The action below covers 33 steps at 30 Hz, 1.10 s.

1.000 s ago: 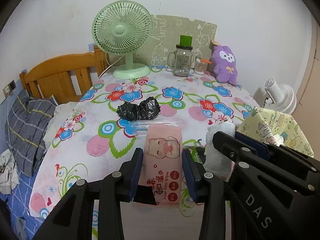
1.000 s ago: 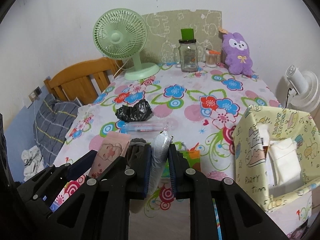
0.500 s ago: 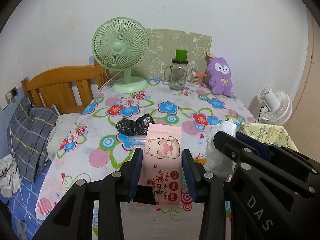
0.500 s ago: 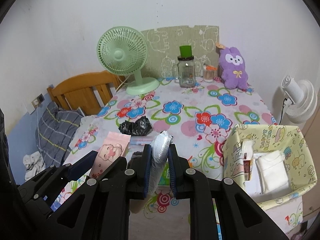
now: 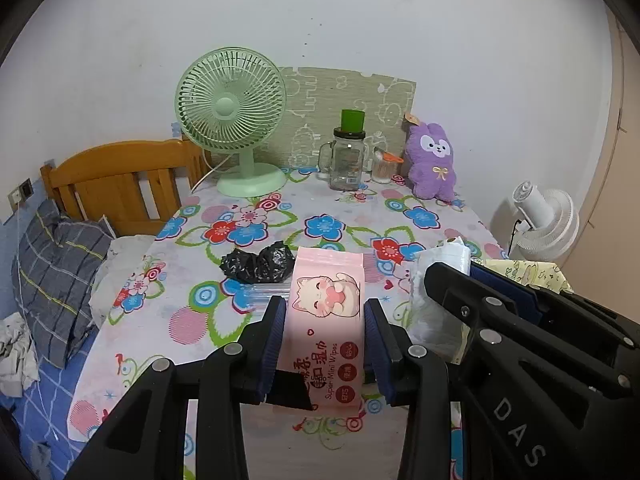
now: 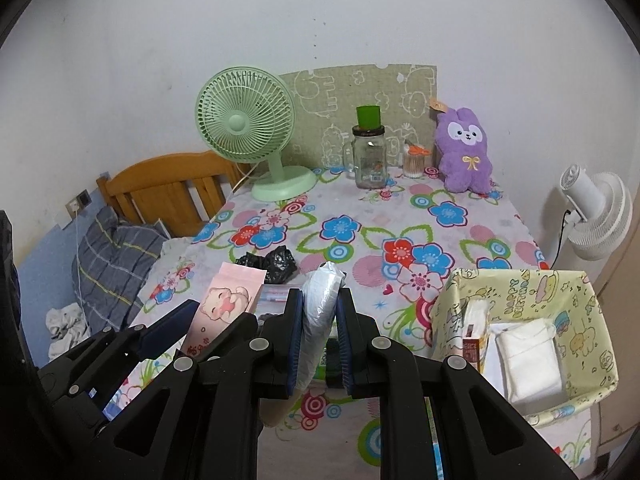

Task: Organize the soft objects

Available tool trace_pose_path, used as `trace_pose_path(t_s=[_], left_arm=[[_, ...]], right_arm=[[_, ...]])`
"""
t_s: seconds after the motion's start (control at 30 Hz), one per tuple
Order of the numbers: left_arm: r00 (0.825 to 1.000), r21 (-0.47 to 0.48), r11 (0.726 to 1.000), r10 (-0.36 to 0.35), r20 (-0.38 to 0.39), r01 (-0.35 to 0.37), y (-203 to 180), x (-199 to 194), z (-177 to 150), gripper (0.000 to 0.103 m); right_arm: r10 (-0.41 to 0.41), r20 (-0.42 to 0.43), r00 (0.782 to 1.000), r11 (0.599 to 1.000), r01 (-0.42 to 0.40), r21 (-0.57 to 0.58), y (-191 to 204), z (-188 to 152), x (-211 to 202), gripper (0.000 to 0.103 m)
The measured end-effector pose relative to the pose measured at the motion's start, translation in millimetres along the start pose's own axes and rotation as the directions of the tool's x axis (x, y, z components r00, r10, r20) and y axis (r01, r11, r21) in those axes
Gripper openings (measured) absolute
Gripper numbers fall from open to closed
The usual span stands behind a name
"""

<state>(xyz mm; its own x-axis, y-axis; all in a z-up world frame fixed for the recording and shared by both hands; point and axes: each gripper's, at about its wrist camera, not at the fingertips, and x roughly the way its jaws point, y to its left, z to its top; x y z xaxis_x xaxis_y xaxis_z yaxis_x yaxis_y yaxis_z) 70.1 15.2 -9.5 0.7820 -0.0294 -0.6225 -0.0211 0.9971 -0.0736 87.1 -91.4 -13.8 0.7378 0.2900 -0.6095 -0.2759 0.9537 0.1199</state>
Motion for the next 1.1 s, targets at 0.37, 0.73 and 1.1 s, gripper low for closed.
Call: trace_pose_path(t_s=[0.37,0.73,1.1], left_arm=[[1.000,0.012,1.000,-0.021,0.005,0.021,-23.4,5.2,6.2,0.041],[0.999,0.043,0.998,-0.035,-0.005,0.035,-54.5,16.2,11.1,0.041],[0.997,0.071,0.994,-0.078,-0.013,0.078,-87.5,25.7,13.5,0.041]], right_arm=[[-0.010,0.008,1.000,1.000,0.010,0.004,-21.8,6.0,-4.3,0.020],[-0.029,0.011,1.000,0.999,0.028,0.030,-55.4,7.4,-8.7,0.020],[-0.065,0.016,0.998,0.996,0.064,0.057,-90.5,6.6,-13.6,0.020]])
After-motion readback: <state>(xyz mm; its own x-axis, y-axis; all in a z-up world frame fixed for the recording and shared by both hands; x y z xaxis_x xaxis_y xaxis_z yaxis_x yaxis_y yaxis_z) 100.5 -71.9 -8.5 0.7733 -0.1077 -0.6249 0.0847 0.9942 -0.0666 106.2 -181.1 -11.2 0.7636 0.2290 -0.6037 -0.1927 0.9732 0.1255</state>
